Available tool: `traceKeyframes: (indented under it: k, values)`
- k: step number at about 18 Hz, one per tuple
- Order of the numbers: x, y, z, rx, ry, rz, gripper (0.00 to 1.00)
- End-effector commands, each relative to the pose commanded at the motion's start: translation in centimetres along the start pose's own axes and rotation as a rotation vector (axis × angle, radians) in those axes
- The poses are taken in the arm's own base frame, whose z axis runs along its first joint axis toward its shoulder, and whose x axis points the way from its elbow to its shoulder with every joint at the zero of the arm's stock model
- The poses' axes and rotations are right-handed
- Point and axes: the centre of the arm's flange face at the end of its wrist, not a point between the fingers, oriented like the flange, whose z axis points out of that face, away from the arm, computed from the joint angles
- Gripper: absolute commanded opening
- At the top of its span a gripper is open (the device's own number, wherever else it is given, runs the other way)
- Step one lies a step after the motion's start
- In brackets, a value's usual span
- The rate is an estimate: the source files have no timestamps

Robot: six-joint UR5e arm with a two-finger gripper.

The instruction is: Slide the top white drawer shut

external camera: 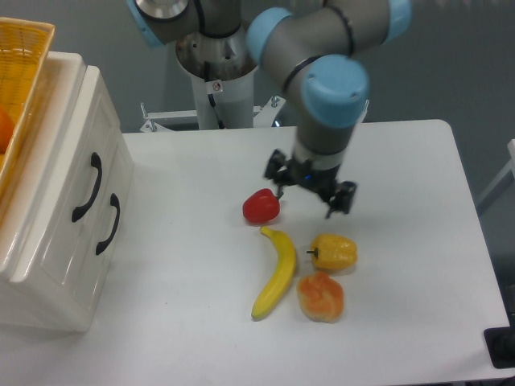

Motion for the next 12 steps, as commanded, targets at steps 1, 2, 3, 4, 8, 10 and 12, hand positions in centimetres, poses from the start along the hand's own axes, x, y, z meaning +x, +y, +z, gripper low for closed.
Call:
traceKeyframes:
  k: [1, 2, 3, 4, 8, 10, 12]
  values:
    - [-0.5, 1.5, -0.7, 0.002, -0.006, 0.009, 1.00]
    - [-0.9, 2.8, -1.1, 0.003, -0.006, 0.019, 1.00]
    - [-1.1, 3.7, -1.5, 0.002, -0.005, 0.032, 1.00]
    - [-1.1, 4.4, -1.7, 0.001, -0.002, 0.049, 1.00]
    - [-1.7, 7.7, -2.9, 0.002, -0.013, 0.100, 1.00]
    - [-1.9, 9.1, -3.1, 0.005, -0.013, 0.105, 1.00]
    - [-1.7, 10.4, -3.3, 0.005, -0.006, 0.103, 1.00]
